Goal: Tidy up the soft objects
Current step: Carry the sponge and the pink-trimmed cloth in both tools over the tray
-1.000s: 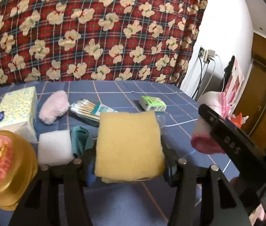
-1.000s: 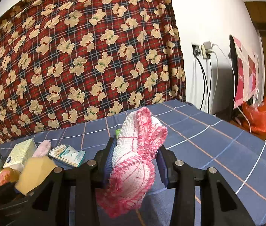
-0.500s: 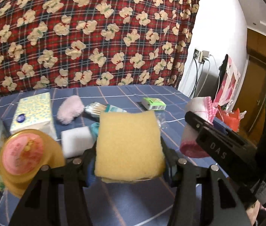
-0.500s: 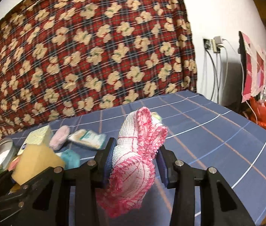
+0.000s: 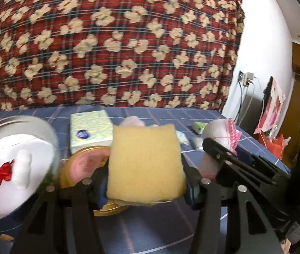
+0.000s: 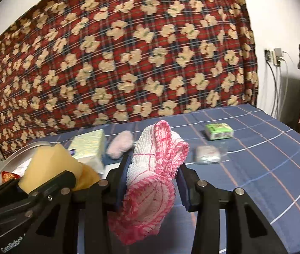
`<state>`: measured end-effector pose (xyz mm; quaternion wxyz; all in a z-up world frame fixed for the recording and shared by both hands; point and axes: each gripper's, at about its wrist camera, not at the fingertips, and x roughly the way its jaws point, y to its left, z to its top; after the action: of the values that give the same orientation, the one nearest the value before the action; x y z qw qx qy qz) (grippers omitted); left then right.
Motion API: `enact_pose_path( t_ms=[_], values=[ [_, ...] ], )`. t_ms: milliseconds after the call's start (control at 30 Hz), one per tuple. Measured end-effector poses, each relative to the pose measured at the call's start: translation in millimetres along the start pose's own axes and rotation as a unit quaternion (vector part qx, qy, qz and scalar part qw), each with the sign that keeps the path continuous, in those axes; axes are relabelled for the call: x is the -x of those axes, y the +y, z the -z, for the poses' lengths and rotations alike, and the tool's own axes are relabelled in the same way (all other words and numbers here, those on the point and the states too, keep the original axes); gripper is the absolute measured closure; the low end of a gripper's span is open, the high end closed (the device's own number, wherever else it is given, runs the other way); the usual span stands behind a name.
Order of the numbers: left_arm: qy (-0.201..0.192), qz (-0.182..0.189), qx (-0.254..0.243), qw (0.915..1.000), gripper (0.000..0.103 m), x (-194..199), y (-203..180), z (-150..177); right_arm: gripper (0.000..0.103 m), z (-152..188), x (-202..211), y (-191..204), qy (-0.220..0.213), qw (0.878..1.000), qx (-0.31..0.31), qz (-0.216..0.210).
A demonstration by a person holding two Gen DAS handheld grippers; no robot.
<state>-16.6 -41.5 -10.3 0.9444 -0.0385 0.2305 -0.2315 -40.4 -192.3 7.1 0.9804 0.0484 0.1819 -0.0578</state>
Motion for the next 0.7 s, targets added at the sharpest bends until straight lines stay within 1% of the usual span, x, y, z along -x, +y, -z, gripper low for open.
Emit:
enact_pose_path(
  t_ms=[233,400,533,700],
  values=[
    [-0.001,-0.014,0.019,0.9997,0.048,16,32,7,0.059,5,5,33,0.005,0.999,0.011,-0.032],
    [-0.006,-0.034,0.034,0.9988,0.048,31,57,10,0.059,3,8,66,0.000,0.998,0.031,-0.061],
    [-0.020,-0.059,0.050,0.9968,0.048,48,82,9,0.059,0,9,90,-0.004,0.995,0.040,-0.086],
    [-0.042,-0.099,0.071,0.9917,0.048,66,115,6,0.059,-1,6,126,-0.005,0.991,0.062,-0.118]
  ],
)
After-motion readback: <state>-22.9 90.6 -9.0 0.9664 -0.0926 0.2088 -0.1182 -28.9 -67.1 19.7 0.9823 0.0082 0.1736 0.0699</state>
